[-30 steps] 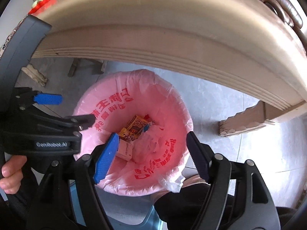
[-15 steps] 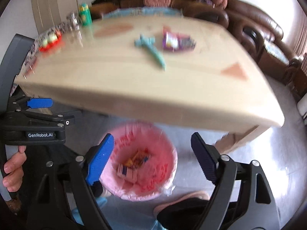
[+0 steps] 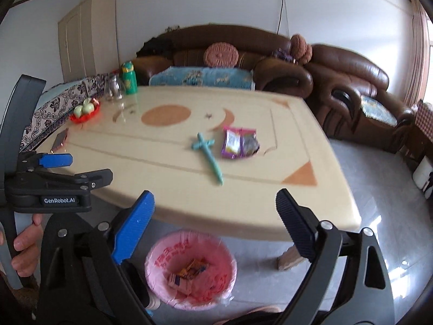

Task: Collect trash
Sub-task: 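Move both tools back over the table toward the purple snack bag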

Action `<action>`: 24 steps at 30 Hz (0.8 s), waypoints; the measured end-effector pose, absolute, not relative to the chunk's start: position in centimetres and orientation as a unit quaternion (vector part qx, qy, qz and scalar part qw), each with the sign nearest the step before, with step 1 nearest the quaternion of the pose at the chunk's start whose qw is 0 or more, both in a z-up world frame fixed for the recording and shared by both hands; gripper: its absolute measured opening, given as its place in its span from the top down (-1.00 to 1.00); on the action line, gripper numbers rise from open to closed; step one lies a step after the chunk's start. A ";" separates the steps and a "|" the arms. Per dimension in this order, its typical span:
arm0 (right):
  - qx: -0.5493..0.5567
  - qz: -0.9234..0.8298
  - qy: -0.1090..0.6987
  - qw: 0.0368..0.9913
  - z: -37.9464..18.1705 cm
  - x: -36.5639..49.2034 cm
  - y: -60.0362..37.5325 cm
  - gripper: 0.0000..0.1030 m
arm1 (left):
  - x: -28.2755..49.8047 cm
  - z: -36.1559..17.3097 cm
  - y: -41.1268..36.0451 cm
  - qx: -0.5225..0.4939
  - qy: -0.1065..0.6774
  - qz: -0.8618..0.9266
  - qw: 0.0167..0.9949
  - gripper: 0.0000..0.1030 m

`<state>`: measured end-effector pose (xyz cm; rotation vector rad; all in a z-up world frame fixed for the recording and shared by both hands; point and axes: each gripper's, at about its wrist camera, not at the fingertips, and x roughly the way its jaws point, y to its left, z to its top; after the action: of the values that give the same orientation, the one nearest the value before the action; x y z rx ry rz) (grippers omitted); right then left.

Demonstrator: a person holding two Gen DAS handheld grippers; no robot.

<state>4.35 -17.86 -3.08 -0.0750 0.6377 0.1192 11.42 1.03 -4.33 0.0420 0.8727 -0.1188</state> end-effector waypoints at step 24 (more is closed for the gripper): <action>-0.044 0.060 0.309 0.948 -2.0 12.4 -21.1 -0.76 | 21.0 -4.4 -1.9 0.015 0.434 -0.047 0.900 -0.87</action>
<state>12.44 -21.10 -2.00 -0.0895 0.6299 0.1227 20.99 -1.95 -4.44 0.0318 0.8983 -0.0977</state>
